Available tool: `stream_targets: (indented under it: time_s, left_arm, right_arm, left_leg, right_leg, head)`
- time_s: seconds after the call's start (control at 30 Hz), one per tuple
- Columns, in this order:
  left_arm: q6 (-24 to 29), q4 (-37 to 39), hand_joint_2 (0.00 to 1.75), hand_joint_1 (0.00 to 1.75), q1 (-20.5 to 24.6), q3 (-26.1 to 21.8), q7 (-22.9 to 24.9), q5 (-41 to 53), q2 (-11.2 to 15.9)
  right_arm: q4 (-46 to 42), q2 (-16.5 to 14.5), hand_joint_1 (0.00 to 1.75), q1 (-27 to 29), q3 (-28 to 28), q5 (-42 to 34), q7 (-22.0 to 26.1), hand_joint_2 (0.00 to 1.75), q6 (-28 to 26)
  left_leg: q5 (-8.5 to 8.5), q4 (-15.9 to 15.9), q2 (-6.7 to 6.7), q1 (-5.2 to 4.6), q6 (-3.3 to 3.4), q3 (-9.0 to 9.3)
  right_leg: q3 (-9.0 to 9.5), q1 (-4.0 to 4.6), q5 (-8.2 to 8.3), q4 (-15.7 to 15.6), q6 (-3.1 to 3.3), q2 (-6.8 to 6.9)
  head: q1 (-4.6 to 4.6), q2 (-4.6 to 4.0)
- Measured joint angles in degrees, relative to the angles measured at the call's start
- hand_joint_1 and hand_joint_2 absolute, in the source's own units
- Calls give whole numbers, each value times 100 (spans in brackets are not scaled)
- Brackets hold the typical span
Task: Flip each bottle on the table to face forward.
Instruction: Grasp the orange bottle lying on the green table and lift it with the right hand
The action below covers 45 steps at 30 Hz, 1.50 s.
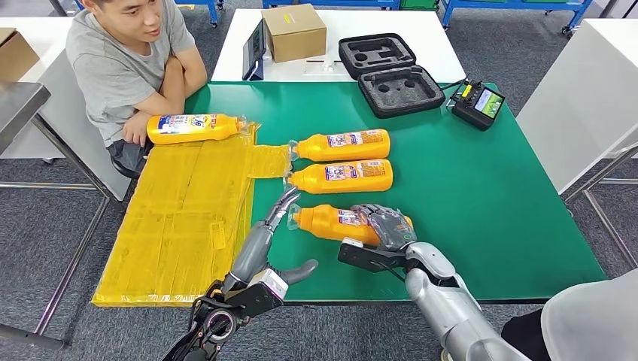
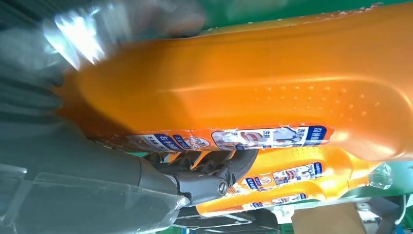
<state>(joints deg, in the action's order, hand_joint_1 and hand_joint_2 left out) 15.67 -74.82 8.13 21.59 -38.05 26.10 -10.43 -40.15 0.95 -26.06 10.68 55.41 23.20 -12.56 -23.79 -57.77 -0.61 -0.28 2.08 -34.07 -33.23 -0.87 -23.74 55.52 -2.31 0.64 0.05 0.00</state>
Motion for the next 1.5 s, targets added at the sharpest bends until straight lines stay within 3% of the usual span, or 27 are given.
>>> stream_targets:
  time_s: [0.27, 0.4, 0.67, 0.9, 1.13, 1.23, 1.5]
  left_arm:
    - [0, 0, 175, 0, 0, 0, -1, 2, 0]
    - [60, -3, 175, 0, -1, -2, -54, -59, -1]
    - [883, -255, 175, 0, -68, -37, -187, -838, -4]
    - [1754, -635, 175, 0, -92, -22, -201, -1910, 15]
    - [2053, -953, 175, 0, -78, 33, -208, -2335, 37]
    - [1900, -1017, 175, 0, -56, 30, -211, -2513, 30]
    - [716, -529, 175, 0, 77, -5, -209, -3097, -87]
  right_arm:
    - [30, 6, 175, -7, -20, -21, 42, 175, 20]
    - [61, 21, 175, -35, -122, -445, 305, 175, 211]
    - [64, 72, 175, 126, -597, -2007, 1459, 175, 842]
    - [-443, -11, 175, 580, -977, -2852, 1693, 175, 996]
    - [-1082, -112, 175, 1043, -1224, -3094, 1699, 175, 1087]
    - [-1301, -132, 175, 1195, -1286, -3195, 1699, 175, 1088]
    - [-1756, -161, 175, 1489, -1426, -3453, 1698, 175, 1054]
  left_leg:
    - [1, 0, -2, 2, -1, 6]
    - [0, 0, -7, 1, 0, 10]
    - [-6, 0, -20, 2, -7, 16]
    - [-5, 0, -15, 7, -9, 0]
    - [-4, 0, -13, 6, -8, -28]
    - [-3, 0, -12, 3, -6, -41]
    - [-1, -1, -11, 0, -3, -72]
  right_leg:
    - [5, 2, 0, 0, 1, -1]
    - [5, 1, 0, 0, 1, -5]
    - [10, 7, 3, -1, 2, -23]
    - [3, 10, 2, 1, 3, -22]
    - [-22, 6, 2, 1, 2, -22]
    - [-34, 3, 2, 1, 1, -21]
    - [-62, 0, 3, 1, 0, -18]
  head:
    - [1, 0]
    - [2, 0]
    - [0, 0]
    - [-1, 0]
    - [1, 0]
    - [0, 0]
    - [-1, 0]
